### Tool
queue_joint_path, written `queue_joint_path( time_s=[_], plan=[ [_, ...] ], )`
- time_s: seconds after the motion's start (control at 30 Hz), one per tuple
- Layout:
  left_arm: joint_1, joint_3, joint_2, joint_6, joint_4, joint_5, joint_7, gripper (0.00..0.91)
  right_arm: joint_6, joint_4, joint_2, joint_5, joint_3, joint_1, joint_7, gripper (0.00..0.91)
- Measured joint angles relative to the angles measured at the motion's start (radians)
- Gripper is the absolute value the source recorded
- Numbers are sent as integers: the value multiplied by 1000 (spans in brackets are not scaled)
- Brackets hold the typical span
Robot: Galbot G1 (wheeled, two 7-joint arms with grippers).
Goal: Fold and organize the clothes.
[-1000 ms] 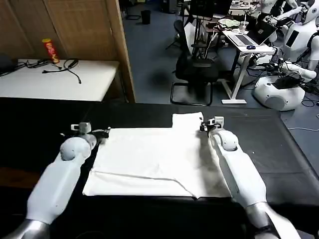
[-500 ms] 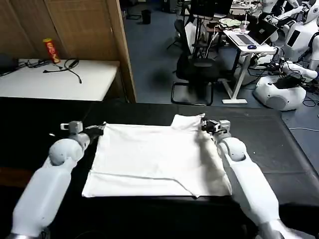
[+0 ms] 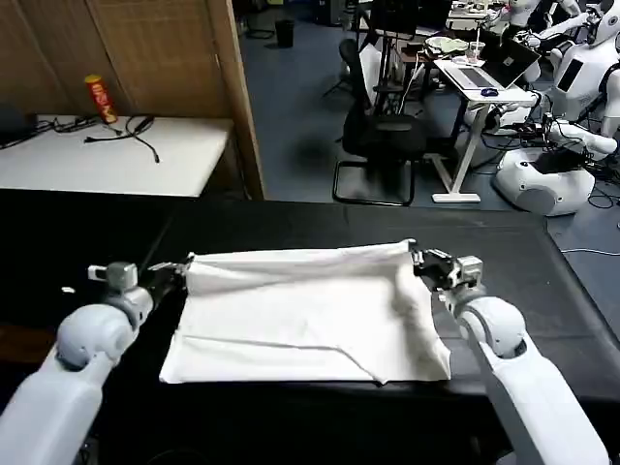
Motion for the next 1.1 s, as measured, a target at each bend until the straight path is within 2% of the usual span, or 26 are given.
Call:
queue_joint_path(
  time_s=[0.23,0.53,0.97,1.0,1.03,1.1],
  plan=[
    [105,-39,20,-3,-69,26,4,0,-67,105,-52,35,25,-106,39,0],
    [248,-95,44,-9,-148,38,9,0,-155,209,-84,41,59,-223,62,0],
    [373,-119,19,7,-190,107,28,0,-179,243,-70,34,73,-319,62,0],
    [377,-119,18,13,-190,110,27,137,-182,245,-69,34,74,-324,59,59],
    [382,-120,15,21,-192,115,26,156,-183,246,-69,34,77,-328,57,78],
    [392,-123,8,29,-197,121,25,263,-190,253,-69,35,81,-336,57,205]
  ],
)
